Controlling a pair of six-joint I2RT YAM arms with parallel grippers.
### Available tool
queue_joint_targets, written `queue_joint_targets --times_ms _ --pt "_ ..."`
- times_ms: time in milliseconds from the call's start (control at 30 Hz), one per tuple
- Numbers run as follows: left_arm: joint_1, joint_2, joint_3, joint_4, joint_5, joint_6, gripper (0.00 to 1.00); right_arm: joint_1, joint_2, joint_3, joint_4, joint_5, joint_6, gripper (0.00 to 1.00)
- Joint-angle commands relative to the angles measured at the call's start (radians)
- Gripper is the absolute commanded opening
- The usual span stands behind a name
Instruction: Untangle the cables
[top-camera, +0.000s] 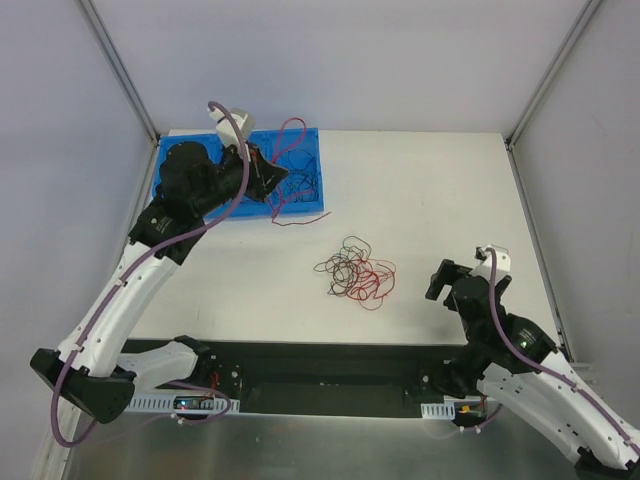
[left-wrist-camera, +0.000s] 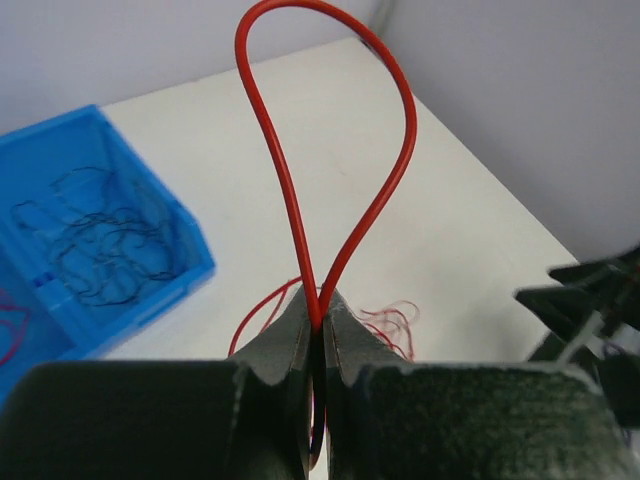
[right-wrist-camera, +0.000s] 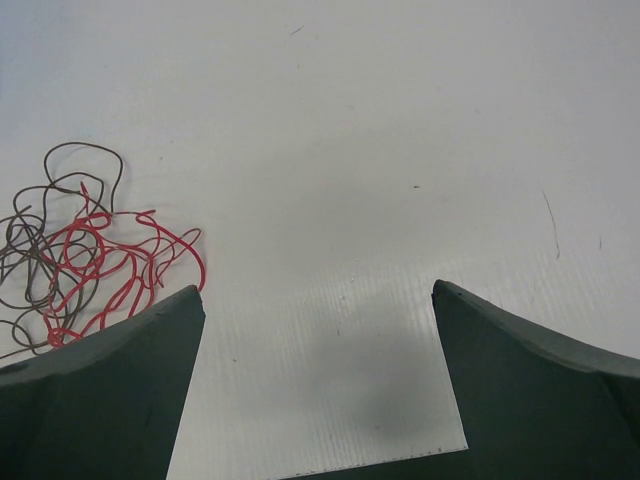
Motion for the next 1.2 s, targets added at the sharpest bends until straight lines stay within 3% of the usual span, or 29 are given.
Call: queue_joint_targets --times_ms 0,100,233,433,667,800,1000,1167 --pt "0.120 0.028 0.087 -0.044 -0.171 -0.035 0.00 -0.027 -0.067 -0.024 0.073 -0.036 -0.070 1.00" --pt "0.160 0.081 0.100 -0.021 -0.411 0.008 0.00 -0.028 -0.087 -0.029 0.078 -0.048 -0.079 1.00" --pt "0.220 0.170 0.134 0.031 -0.587 0.053 0.00 -0.029 -0.094 -0.032 0.087 -0.059 -0.087 1.00" --pt "0.315 0.292 0.157 0.137 -0.569 0.021 0.00 -0.032 -0.108 -0.038 0.096 -0.063 -0.092 1.00" --pt "0.357 0.511 0.246 0.162 -0.363 -0.033 0.00 -0.037 -0.108 -0.039 0.099 -0.080 -0.099 1.00" --pt "0.363 0.601 0.263 0.162 -0.356 -0.073 0.00 -0.035 -0.108 -0.041 0.102 -0.082 -0.101 1.00" --pt "0.384 0.746 0.292 0.136 -0.326 -0.113 0.00 -0.037 -0.107 -0.041 0.107 -0.085 -0.104 0.96" --pt "0.426 0.916 0.427 0.026 -0.175 -0.111 0.00 -0.038 -0.096 -0.040 0.108 -0.091 -0.109 0.96"
